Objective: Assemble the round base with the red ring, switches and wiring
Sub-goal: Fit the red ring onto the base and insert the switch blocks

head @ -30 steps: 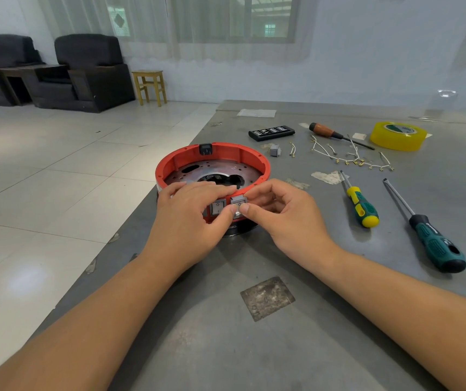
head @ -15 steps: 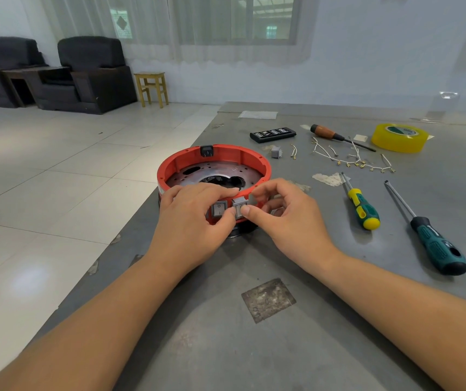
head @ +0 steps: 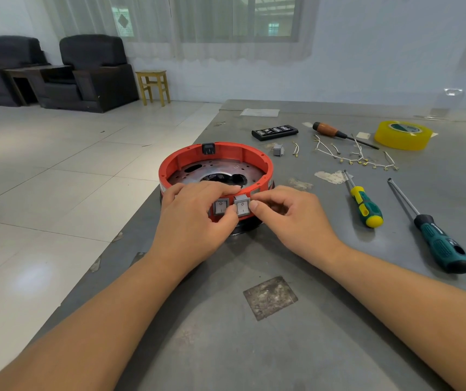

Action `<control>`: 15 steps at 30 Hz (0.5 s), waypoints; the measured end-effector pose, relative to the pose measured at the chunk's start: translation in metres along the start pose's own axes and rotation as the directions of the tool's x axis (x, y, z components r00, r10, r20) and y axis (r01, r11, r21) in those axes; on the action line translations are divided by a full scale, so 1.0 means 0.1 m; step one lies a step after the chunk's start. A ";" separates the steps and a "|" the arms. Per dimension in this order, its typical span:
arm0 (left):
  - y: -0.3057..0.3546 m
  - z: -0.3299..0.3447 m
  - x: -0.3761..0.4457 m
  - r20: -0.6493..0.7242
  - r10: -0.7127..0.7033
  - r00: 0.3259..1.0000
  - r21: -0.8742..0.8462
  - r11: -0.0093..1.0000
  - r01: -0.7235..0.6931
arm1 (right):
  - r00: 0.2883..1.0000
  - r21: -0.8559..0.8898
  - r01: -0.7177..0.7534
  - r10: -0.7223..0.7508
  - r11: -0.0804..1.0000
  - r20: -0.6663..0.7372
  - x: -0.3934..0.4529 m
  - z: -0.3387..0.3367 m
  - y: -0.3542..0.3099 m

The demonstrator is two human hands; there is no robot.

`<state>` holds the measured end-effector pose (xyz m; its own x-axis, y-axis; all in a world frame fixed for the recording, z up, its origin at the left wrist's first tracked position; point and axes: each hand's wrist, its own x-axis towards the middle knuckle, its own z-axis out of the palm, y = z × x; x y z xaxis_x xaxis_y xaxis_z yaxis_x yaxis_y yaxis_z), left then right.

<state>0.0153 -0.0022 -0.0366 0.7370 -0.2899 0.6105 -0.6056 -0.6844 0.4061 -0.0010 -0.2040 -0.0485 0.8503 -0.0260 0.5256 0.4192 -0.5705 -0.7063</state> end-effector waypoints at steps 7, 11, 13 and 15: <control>0.04 -0.01 0.00 -0.019 -0.024 1.000 0.007 1.000 0.024 | 0.991 -0.155 0.109 -0.096 0.982 0.091 0.07 -0.05 0.03; 0.05 0.00 0.00 -0.049 -0.021 0.999 0.008 1.000 0.021 | 0.991 -0.167 0.111 -0.096 0.980 0.098 0.09 -0.04 0.06; 0.05 0.01 0.00 -0.057 -0.023 0.998 0.006 1.000 0.024 | 0.991 -0.171 0.106 -0.090 0.980 0.097 0.10 -0.02 0.07; 0.05 0.01 0.00 -0.067 -0.023 0.997 0.006 1.000 0.024 | 0.991 -0.176 0.098 -0.081 0.980 0.102 0.10 -0.01 0.07</control>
<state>0.0124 -0.0068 -0.0354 0.7291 -0.2281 0.6452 -0.5861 -0.6949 0.4167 0.0101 -0.2089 -0.0474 0.8418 0.1041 0.5296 0.4378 -0.7056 -0.5572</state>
